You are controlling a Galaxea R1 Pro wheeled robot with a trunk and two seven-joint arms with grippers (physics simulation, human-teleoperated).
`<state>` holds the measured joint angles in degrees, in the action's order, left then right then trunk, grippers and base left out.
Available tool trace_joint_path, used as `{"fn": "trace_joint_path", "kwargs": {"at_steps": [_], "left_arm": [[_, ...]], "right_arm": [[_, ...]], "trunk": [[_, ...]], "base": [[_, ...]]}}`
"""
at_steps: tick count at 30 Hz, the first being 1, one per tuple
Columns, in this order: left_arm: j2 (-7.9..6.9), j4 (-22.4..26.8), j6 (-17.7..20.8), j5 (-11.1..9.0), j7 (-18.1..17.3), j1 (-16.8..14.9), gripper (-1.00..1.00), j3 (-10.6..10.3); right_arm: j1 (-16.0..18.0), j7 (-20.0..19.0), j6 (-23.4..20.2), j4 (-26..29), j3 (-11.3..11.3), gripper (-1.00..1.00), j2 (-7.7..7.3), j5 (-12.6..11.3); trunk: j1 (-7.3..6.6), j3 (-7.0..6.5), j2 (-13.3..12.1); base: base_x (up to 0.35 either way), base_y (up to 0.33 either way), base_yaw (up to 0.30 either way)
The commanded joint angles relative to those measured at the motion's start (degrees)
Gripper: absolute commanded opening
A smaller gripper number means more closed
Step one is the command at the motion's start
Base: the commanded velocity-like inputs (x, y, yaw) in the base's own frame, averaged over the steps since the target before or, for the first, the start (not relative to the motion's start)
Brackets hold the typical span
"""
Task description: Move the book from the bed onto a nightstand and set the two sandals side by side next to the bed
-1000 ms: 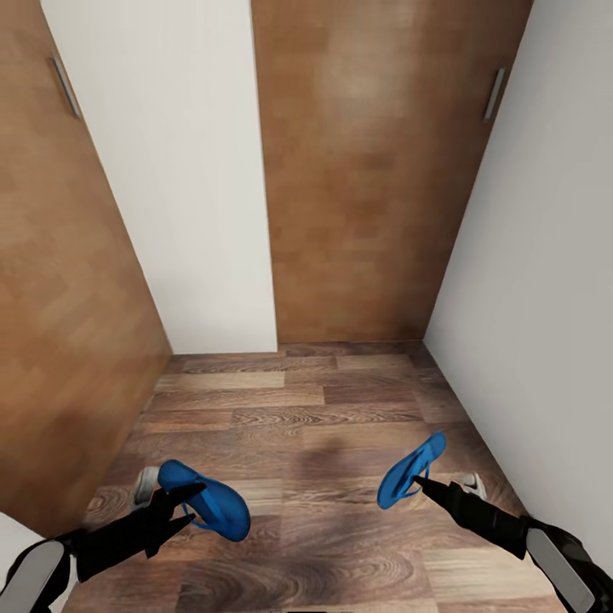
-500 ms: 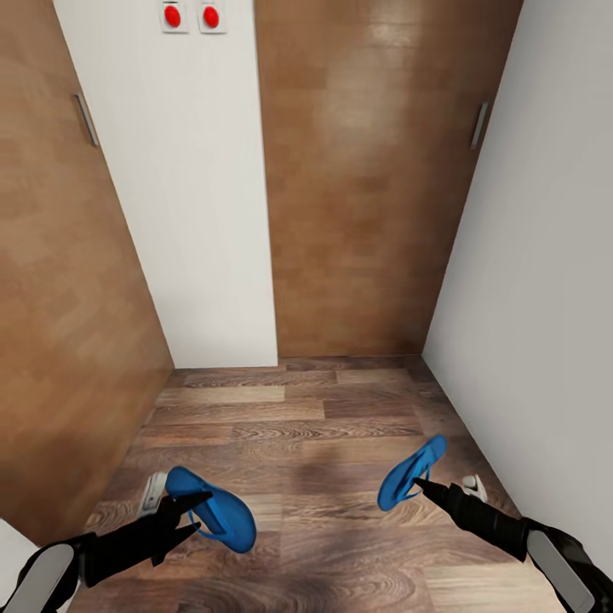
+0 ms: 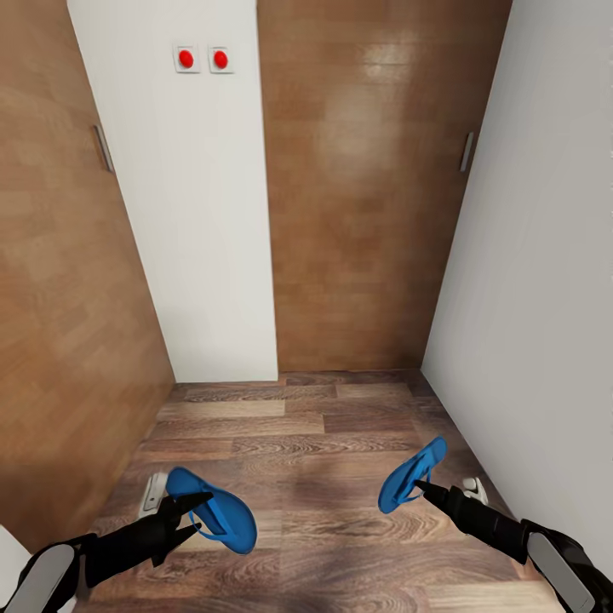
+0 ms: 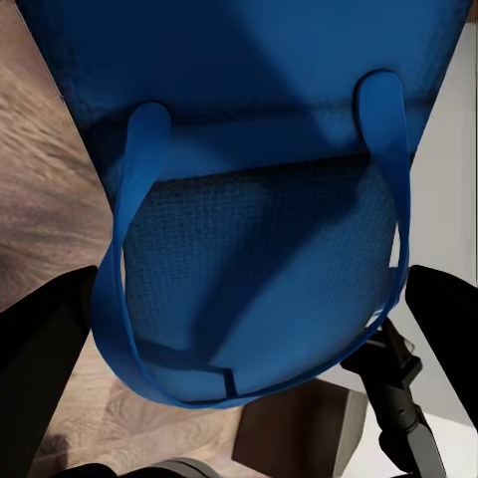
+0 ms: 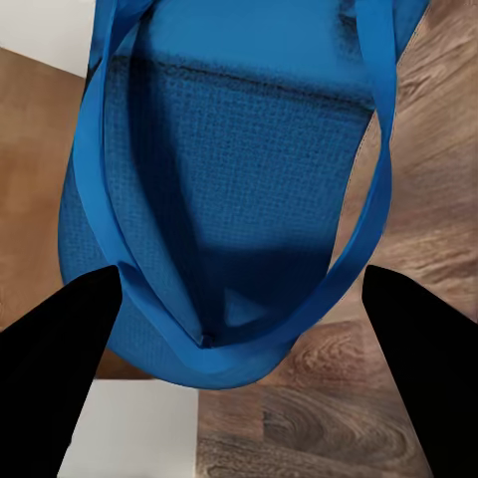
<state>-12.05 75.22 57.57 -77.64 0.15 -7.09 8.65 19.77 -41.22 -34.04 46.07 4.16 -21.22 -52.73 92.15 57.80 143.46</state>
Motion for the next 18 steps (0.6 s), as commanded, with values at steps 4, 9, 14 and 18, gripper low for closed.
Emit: {"fn": "trace_joint_path", "kwargs": {"at_steps": [4, 9, 14, 18], "left_arm": [[0.28, 0.0, 0.3, 0.1, 0.0, 0.0, -1.0, 0.1], [0.78, 0.0, 0.3, 0.1, 0.0, 0.0, -1.0, 0.1], [0.87, 0.0, 0.3, 0.1, 0.0, 0.0, -1.0, 0.1], [0.88, 0.0, 0.3, 0.1, 0.0, 0.0, -1.0, 0.1]], "right_arm": [[0.0, 0.1, -0.3, 0.0, 0.2, -1.0, -0.05, -0.4], [0.0, 0.1, -0.3, 0.0, 0.3, -1.0, -0.05, -0.4], [0.0, 0.1, -0.3, 0.0, 0.3, -1.0, -0.05, -0.4], [0.0, 0.1, -0.3, 0.0, 0.3, -1.0, -0.05, -0.4]], "trunk": [[-0.11, -0.84, 0.0], [-0.24, -1.95, -0.1], [-0.37, -3.05, -0.2], [-0.47, -3.94, -0.2]], "base": [[0.0, 0.0, 0.0], [0.0, 0.0, 0.0], [0.0, 0.0, 0.0], [0.0, 0.0, 0.0]]}}
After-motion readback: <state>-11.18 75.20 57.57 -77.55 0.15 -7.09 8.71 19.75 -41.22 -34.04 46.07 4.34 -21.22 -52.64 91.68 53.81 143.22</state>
